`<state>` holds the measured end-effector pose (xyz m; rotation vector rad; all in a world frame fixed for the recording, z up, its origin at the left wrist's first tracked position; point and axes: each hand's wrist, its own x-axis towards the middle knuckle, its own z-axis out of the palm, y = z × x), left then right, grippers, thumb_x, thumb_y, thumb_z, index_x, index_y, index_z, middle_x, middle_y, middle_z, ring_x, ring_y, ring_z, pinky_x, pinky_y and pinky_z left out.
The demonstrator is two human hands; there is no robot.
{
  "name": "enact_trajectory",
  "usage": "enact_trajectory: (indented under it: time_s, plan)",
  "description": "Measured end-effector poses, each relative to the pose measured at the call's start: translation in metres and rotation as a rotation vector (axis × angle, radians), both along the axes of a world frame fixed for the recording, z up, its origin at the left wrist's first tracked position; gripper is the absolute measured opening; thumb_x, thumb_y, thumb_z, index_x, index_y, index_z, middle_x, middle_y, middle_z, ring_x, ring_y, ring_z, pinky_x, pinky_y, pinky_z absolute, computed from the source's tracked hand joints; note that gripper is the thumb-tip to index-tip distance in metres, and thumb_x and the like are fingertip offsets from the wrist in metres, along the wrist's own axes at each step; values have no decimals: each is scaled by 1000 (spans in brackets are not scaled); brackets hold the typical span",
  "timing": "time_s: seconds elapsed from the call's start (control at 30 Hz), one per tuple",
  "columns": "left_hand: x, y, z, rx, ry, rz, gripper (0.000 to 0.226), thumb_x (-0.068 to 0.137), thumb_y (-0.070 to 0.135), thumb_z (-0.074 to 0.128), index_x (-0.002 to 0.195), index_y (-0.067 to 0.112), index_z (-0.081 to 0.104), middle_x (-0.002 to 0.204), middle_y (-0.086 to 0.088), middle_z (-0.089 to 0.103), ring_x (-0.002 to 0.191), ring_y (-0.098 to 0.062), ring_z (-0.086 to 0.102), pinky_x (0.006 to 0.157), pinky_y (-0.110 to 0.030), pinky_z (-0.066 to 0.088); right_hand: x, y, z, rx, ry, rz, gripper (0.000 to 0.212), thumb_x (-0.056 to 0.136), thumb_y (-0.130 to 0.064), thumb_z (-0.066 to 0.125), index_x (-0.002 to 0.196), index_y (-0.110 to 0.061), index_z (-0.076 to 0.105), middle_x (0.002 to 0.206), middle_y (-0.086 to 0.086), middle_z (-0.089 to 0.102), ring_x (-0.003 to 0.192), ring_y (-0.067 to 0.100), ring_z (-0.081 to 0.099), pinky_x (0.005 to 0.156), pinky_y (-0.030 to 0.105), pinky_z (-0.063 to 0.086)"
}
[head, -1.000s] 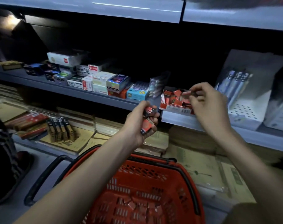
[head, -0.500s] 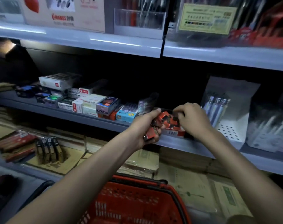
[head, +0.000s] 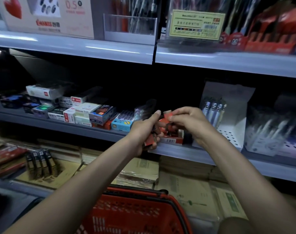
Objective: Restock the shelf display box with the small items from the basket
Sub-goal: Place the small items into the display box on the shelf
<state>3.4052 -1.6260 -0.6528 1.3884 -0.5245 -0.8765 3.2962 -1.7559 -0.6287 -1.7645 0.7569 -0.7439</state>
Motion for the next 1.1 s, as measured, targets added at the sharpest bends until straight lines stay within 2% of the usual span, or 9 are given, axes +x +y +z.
enact_trajectory:
  time_s: [0.2,0.33,0.4,0.57,0.63,0.73,0.83,0.97,1.1]
  plan:
    - [10,17,-3,32,279,-54,44,100,53,53,104,12,69,70,-5,63,47,-11,54,40,-17,42,16,-16,-9,-936,276,-190,25,89,-14,65,113,-20,68,91,3,71,83,26,69,64,30,46]
    - [13,27,-7,-25,490,-21,48,99,45,47,114,7,71,81,-11,67,49,-14,58,40,-19,45,20,-17,-28,-1143,515,-214,15,90,-9,60,104,-14,65,82,11,69,80,36,67,57,37,46]
    - [15,32,-7,-54,583,-29,47,96,35,45,120,4,71,91,-14,68,51,-17,60,39,-19,46,16,-19,-31,-1054,534,-177,19,93,-7,60,108,-15,67,85,12,70,84,36,68,61,36,46]
    - [14,35,-6,-107,701,-26,32,90,19,45,97,-8,60,99,-21,68,55,-18,59,38,-20,46,7,-13,-14,-987,616,-54,31,94,-8,55,117,-16,74,112,7,71,104,28,66,87,38,55]
    - [12,31,-8,-139,741,-3,31,91,17,45,103,-9,58,95,-23,66,55,-20,60,38,-21,46,6,2,-4,-1004,461,-83,29,95,-10,57,116,-18,75,114,0,68,106,20,63,89,33,53]
    - [5,26,-6,-203,765,27,24,93,13,44,104,-4,56,83,-21,65,54,-21,60,38,-21,46,6,32,10,-690,229,138,18,93,-18,71,109,-24,78,103,-10,73,95,3,67,82,19,52]
    - [-4,23,-2,-209,680,53,19,95,11,42,87,4,57,59,-9,62,40,-14,54,38,-18,43,3,51,14,-560,282,385,25,81,-24,86,106,-20,80,95,-5,78,84,-2,69,79,20,56]
    - [-14,25,-2,-113,490,43,19,94,16,45,87,8,60,58,-3,62,44,-12,53,35,-16,38,1,49,13,-527,342,265,33,66,-32,95,94,-21,81,83,-3,77,77,5,68,77,27,54]
    - [-18,29,-4,-51,377,51,21,94,20,43,81,12,58,60,-1,56,49,-13,50,34,-14,31,-4,46,9,-247,276,284,30,64,-15,96,90,-13,80,83,6,78,83,17,73,85,37,59]
